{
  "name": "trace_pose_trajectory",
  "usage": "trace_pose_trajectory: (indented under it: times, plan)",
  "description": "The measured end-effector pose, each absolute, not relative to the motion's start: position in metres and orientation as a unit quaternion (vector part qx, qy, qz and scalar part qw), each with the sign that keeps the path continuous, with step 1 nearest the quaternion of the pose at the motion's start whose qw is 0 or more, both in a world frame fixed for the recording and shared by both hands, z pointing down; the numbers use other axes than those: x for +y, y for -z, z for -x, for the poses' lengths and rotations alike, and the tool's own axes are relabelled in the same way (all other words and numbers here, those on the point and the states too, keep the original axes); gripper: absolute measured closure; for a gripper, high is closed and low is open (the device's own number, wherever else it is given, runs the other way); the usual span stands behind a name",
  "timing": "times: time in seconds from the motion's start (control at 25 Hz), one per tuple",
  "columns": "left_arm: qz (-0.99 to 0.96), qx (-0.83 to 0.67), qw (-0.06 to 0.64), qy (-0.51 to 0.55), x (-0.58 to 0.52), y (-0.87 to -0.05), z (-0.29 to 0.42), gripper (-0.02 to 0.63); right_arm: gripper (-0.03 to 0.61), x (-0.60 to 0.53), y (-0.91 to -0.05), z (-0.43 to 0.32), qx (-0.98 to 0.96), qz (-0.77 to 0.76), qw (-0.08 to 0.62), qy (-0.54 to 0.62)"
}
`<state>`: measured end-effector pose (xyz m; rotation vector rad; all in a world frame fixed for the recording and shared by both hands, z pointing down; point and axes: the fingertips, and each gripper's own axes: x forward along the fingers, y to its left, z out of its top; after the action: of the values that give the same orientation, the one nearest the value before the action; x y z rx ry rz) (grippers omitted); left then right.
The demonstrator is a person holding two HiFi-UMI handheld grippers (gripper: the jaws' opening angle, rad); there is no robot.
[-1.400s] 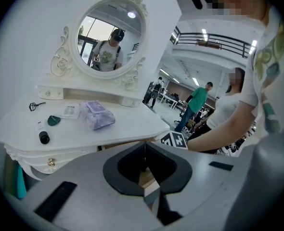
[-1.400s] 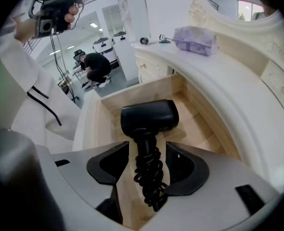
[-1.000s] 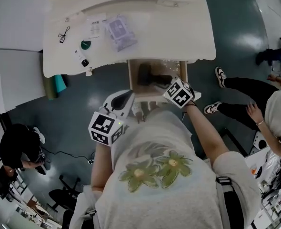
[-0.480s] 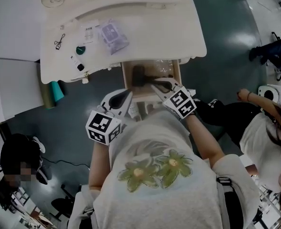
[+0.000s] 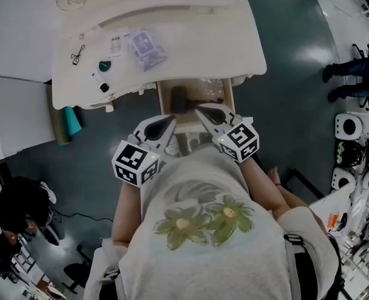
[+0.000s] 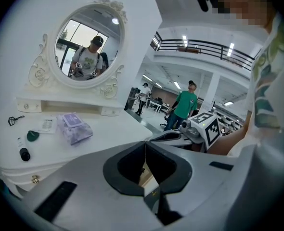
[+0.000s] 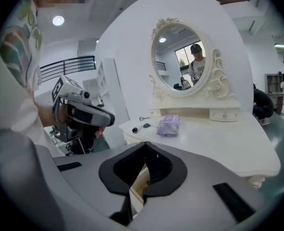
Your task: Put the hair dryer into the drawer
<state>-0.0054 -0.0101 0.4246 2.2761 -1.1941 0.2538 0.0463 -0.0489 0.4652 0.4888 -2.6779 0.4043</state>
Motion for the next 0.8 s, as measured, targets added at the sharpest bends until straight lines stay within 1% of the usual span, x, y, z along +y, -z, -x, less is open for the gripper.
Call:
trace_pose_trajectory:
  times: [0.8]
  plan:
    - [-0.869,-0.410,0.261,-0.091,-0.006,-0.417,-0.017,0.603,0.555,-0.037,-0.442,-0.056,-0.958,-0.198,0.166,-0.127]
